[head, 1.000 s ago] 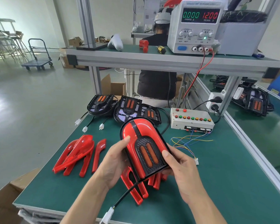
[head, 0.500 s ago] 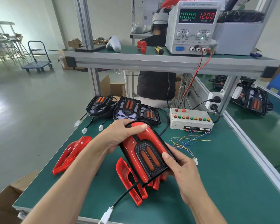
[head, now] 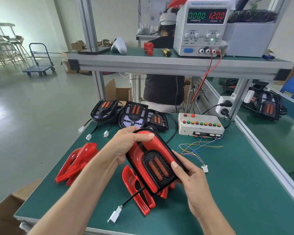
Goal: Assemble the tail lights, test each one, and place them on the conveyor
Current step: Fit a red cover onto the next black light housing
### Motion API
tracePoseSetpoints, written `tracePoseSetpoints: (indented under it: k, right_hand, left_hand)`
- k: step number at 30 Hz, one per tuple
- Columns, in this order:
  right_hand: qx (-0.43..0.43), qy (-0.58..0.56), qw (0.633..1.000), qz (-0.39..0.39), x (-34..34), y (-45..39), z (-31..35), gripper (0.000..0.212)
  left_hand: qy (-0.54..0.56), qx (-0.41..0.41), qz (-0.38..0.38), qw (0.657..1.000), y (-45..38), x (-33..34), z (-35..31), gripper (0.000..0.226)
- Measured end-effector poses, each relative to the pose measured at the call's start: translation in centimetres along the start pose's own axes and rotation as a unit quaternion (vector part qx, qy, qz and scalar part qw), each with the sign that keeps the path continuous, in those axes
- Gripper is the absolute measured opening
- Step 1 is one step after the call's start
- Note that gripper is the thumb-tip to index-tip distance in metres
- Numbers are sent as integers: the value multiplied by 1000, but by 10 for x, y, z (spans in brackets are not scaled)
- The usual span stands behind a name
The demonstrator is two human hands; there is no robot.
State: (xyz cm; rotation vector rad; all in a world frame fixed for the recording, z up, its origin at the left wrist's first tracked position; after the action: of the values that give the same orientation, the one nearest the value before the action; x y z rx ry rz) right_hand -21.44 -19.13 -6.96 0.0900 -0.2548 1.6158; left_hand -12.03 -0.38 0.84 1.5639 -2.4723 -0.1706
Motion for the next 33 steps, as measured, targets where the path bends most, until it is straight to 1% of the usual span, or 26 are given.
tracePoseSetpoints:
  k: [5, 8, 9, 11, 12, 13, 15, 17, 19, 21, 22, 24, 27, 30, 33]
  right_hand:
    - [0, 43, 999, -1, -7, -1, -6, 41]
    - [2, 79, 997, 15, -10, -1, -5, 39]
    - [1, 82, 996, 16, -10, -1, -5, 41]
    - [0, 77, 997, 7, -9, 0, -4, 53]
    - [-1, 74, 997, 3, -9, 0, -3, 58]
    - [-1, 73, 997, 1, -9, 1, -3, 60]
    - [-3, 75, 997, 2, -10, 2, -1, 51]
    - [-1, 91, 996, 11, -11, 3, 1, 40]
    - [2, 121, 992, 21, -11, 3, 5, 34]
    - [8, 195, 980, 37, -8, 3, 16, 24]
    - [16, 245, 969, 41, -6, 1, 21, 23]
    - [20, 321, 946, 51, -2, -5, 30, 35]
    - [9, 331, 941, 74, 14, -19, 40, 53]
    - [16, 372, 927, 39, 24, -32, 47, 57]
    - [35, 391, 919, 15, 23, -36, 47, 60]
  left_hand:
    - [-3, 10, -1, 1000, 1, 0, 0, 35]
    - [-18, 25, 3, 1000, 2, -1, 0, 46]
    - [-30, 31, 4, 999, 3, -1, 0, 50]
    - [-58, 41, 18, 997, 5, -3, -1, 50]
    - [-62, 44, 39, 996, 6, -3, -2, 48]
    - [-56, 47, 67, 995, 7, -4, -3, 46]
    - [-52, 52, 107, 992, 10, -5, -4, 44]
    - [-66, 61, 102, 991, 12, -6, -3, 41]
    - [-61, 63, 92, 992, 13, -6, -3, 39]
    - [-51, 58, 99, 992, 13, -5, -1, 40]
    - [-55, 55, 103, 992, 14, -4, -1, 41]
    - [-74, 56, 107, 990, 15, -1, 1, 39]
    - [-98, 61, 109, 987, 14, 11, 3, 34]
    - [-85, 59, 139, 985, 15, 19, 5, 28]
    - [-20, 38, 186, 982, 18, 20, 6, 29]
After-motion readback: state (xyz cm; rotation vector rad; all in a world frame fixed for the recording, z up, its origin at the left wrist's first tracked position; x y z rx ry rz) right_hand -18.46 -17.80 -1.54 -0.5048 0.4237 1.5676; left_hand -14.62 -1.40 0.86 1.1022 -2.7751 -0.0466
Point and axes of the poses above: each hand's wrist, its own y-axis away from the middle knuckle, its own x-axis out of the palm, z = x × y, the point moved 4 cm from there along -y, towards the middle knuckle, and after that the axes turned 12 degrees about z, right-handed, at the moved point
